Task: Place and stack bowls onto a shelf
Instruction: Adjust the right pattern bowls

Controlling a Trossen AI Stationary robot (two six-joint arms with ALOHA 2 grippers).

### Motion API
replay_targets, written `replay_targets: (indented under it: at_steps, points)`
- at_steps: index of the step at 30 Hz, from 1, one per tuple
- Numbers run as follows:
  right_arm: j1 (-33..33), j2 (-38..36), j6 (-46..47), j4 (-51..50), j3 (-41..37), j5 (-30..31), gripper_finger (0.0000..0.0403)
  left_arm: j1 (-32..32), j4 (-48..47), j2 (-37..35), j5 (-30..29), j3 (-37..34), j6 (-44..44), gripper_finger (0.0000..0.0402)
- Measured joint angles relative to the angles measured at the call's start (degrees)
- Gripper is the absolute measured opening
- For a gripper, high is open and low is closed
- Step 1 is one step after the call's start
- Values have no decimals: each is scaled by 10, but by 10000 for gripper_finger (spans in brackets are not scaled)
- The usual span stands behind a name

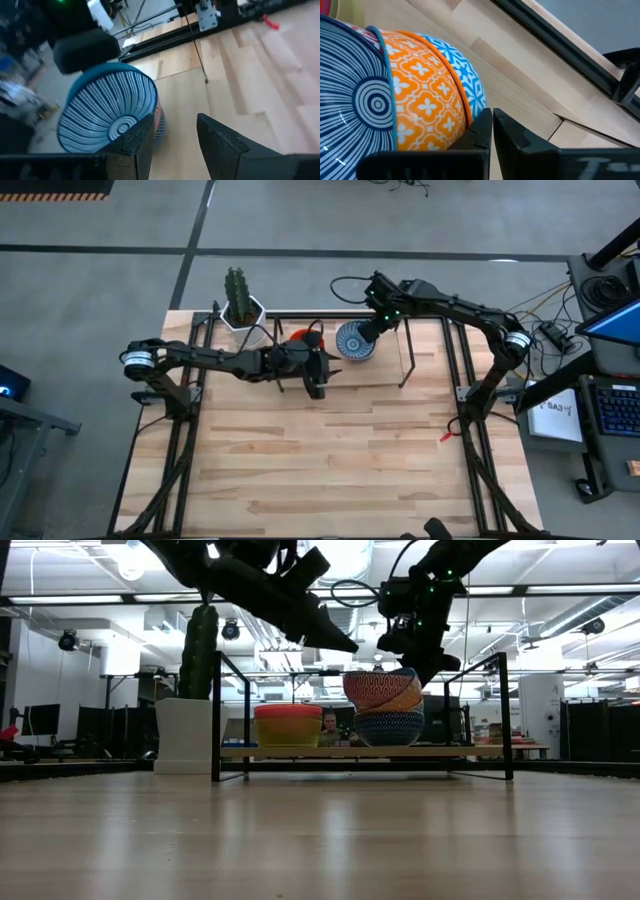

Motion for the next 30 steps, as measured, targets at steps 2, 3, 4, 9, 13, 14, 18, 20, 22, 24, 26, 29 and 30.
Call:
replay_targets:
  at_steps: [2, 3, 4, 9, 13, 14, 18, 20, 22, 24, 26, 29, 30]
  points:
    - [0, 0, -1, 0, 0, 0, 9, 0, 1, -1, -7, 0, 38, 130]
    - [0, 0, -1, 0, 0, 0, 9, 0, 1, -1, -11, 0, 53, 131]
    - [0, 0, -1, 0, 0, 0, 9, 0, 3, -2, -13, 0, 68, 132]
    - [0, 0, -1, 1, 0, 2, 9, 11, 18, 3, -14, 0, 114, 153]
    - [1, 0, -1, 3, 0, 2, 9, 29, 36, 18, -14, 0, 123, 169]
    - [1, 0, -1, 4, 0, 2, 9, 33, 36, 22, -11, 0, 125, 170]
    - [1, 0, -1, 4, 0, 2, 9, 41, 45, 41, 22, 0, 132, 171]
    - [1, 0, -1, 4, 0, 2, 9, 43, 48, 46, 24, 0, 143, 171]
    - [1, 0, -1, 4, 0, 1, 9, 44, 49, 48, 24, 0, 154, 171]
    - [1, 0, -1, 4, 0, 2, 9, 47, 49, 50, 24, 0, 161, 170]
    - [1, 0, -1, 4, 0, 1, 9, 51, 46, 50, 24, 1, 167, 168]
    - [1, 0, -1, 4, 0, -7, 9, 60, 22, 54, 25, 22, 172, 164]
    - [1, 0, -1, 4, 0, -9, 9, 62, 12, 58, 27, 35, 173, 163]
